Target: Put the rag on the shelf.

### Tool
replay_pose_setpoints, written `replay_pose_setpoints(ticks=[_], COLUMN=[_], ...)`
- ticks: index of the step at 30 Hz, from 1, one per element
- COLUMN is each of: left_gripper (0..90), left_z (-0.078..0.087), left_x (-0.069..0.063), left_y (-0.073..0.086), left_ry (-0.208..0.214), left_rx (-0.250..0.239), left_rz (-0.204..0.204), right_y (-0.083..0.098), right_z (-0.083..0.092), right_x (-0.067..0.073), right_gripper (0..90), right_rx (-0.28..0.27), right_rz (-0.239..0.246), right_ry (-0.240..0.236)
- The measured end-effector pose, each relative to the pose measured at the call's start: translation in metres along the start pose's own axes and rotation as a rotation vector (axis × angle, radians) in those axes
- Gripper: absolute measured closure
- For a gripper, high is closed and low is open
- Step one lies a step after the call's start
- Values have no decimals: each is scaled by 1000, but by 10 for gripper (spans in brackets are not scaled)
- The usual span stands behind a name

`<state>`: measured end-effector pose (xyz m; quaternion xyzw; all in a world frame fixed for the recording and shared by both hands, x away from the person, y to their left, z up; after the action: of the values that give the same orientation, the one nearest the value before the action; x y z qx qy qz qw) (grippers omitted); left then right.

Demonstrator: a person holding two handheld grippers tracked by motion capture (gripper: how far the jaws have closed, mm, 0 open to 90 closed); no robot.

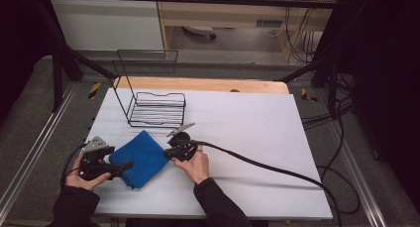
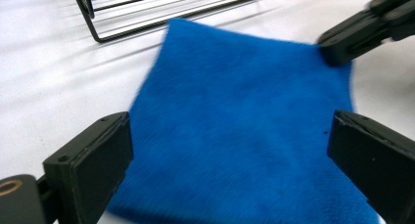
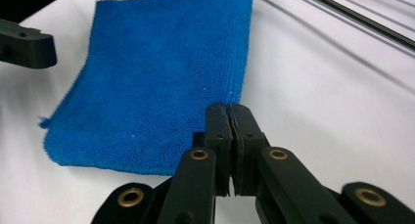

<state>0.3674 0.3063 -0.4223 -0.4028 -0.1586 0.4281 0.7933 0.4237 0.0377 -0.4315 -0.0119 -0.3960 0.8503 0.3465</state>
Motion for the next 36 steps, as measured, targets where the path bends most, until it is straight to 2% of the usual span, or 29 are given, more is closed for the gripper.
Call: replay_pose_setpoints(ticks=[1,2,4,5,10,11,13,15,16,17,18,19,20,22,24,30,32,34,35,36], left_gripper=[34,34,34,34,34,34,34,34,34,34,34,34,34,34,34,34,34,34,34,34], left_z=[0,0,-1,-1,-3,-3,-4,-4,-4,-4,-4,-5,-5,-6,-6,-6,-6,-6,-6,-6], left_x=[0,-1,-2,-2,-3,-4,-4,-4,-4,-4,-3,-3,-4,-3,-3,-1,0,0,0,0], left_y=[0,0,0,0,0,0,0,0,0,0,0,0,0,1,1,2,2,2,2,2], left_ry=[-1,0,3,3,3,3,2,1,3,3,4,4,2,-1,-1,1,-1,1,1,1], left_rx=[0,2,3,3,8,10,13,10,10,9,10,14,16,23,20,18,19,17,16,16], left_rz=[-2,-5,-5,-8,-18,-19,-25,-26,-24,-25,-25,-26,-27,-30,-30,-21,-17,-17,-17,-18], right_y=[7,7,21,21,46,50,56,55,48,43,43,31,31,13,8,-14,-19,-21,-22,-22], right_z=[9,9,22,22,37,36,34,33,33,33,33,31,31,19,14,-19,-27,-32,-35,-35], right_x=[1,1,2,2,2,2,3,0,-5,-9,-9,-18,-18,-30,-34,-44,-45,-49,-52,-52], right_gripper=[882,882,881,881,875,860,728,616,527,494,494,448,448,424,436,523,579,628,700,700], right_rx=[-9,-9,-22,-22,-40,-33,-16,-41,-78,-105,-105,-130,-130,-127,-120,-68,-61,-52,-46,-46], right_rz=[-30,-30,-73,-73,-105,-99,-79,-28,4,6,6,5,5,34,40,57,65,42,34,34], right_ry=[21,21,45,45,85,86,107,131,120,99,99,72,72,81,84,71,74,70,67,67])
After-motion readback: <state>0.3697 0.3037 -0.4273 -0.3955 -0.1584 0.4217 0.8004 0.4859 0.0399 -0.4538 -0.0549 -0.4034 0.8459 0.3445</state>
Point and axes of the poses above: each handheld gripper's, and its own axes: z roughly backward along the jaws, y roughly out of its underside, x roughly to its left, the point moved 1 cm from there along -z, roughly forward along the jaws, and after that the axes turned 1 degree about -z, right-handed, at the moved point
